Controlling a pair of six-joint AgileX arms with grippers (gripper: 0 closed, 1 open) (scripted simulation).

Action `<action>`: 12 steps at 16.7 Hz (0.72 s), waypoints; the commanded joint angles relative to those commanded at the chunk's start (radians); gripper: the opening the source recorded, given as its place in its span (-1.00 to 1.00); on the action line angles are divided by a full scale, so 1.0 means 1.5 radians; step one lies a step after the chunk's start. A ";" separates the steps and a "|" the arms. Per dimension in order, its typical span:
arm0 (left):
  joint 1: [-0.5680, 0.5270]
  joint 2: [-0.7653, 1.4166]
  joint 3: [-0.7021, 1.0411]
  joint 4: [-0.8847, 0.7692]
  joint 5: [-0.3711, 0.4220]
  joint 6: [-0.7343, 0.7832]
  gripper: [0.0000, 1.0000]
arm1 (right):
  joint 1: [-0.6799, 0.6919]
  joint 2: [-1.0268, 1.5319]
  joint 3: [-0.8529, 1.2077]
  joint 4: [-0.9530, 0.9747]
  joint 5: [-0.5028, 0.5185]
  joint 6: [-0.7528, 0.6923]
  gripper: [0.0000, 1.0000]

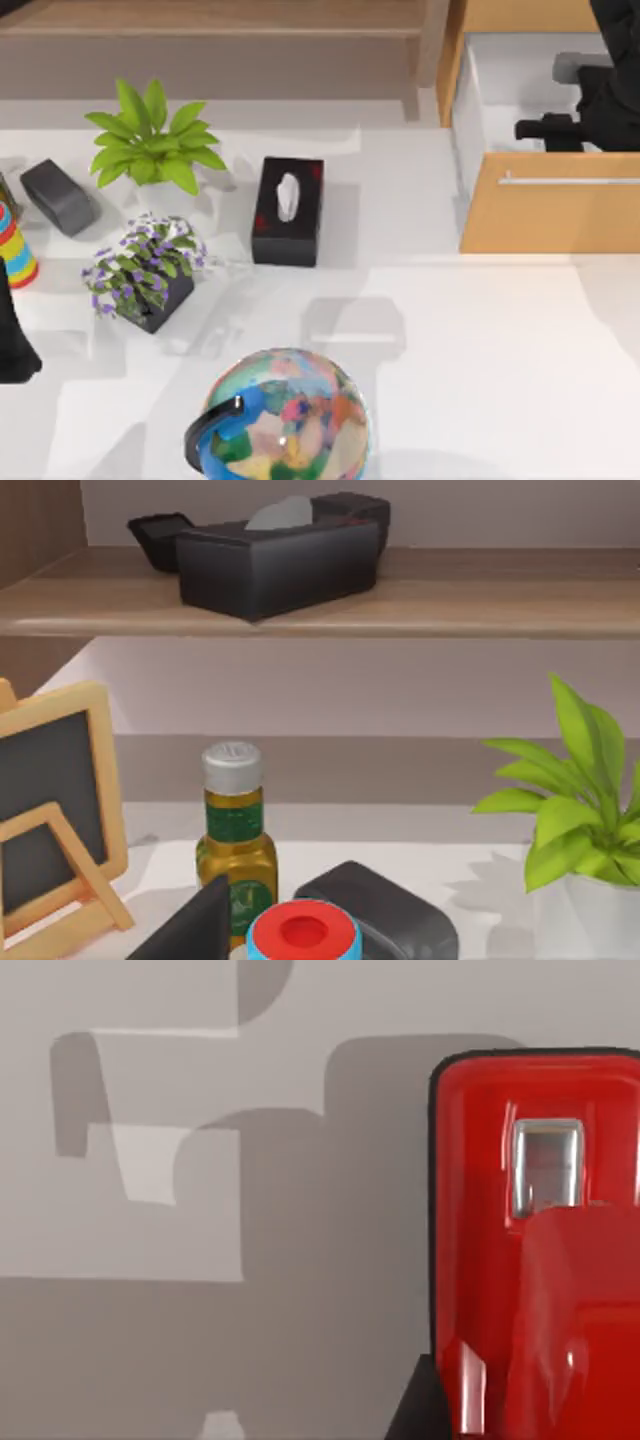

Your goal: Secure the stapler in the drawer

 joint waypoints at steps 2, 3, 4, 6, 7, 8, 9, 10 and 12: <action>0.000 0.000 0.000 0.000 0.000 0.000 1.00 | 0.000 0.000 0.000 0.000 0.000 0.000 0.06; 0.000 0.000 0.000 0.000 0.000 0.000 1.00 | 0.000 0.000 0.000 0.000 0.000 0.000 0.21; 0.000 0.000 0.000 0.000 0.000 0.000 1.00 | 0.000 0.000 0.000 0.000 0.000 0.000 0.36; 0.000 0.000 0.000 0.000 0.000 0.000 1.00 | 0.000 0.000 0.000 0.000 0.000 0.000 0.66; 0.000 0.000 0.000 0.000 0.000 0.000 1.00 | 0.000 0.000 0.000 0.000 0.000 0.000 0.81; 0.000 0.000 0.000 0.000 0.000 0.000 1.00 | 0.000 0.000 0.000 0.000 0.000 0.000 0.96; 0.000 0.000 0.000 0.000 0.000 0.000 1.00 | 0.000 0.000 0.000 0.000 0.000 0.000 1.00; 0.000 0.000 0.000 0.000 0.000 0.000 1.00 | 0.000 0.000 0.000 0.000 0.000 0.000 1.00; 0.000 0.000 0.000 0.000 0.000 0.000 1.00 | 0.000 0.000 0.000 0.000 0.000 0.000 1.00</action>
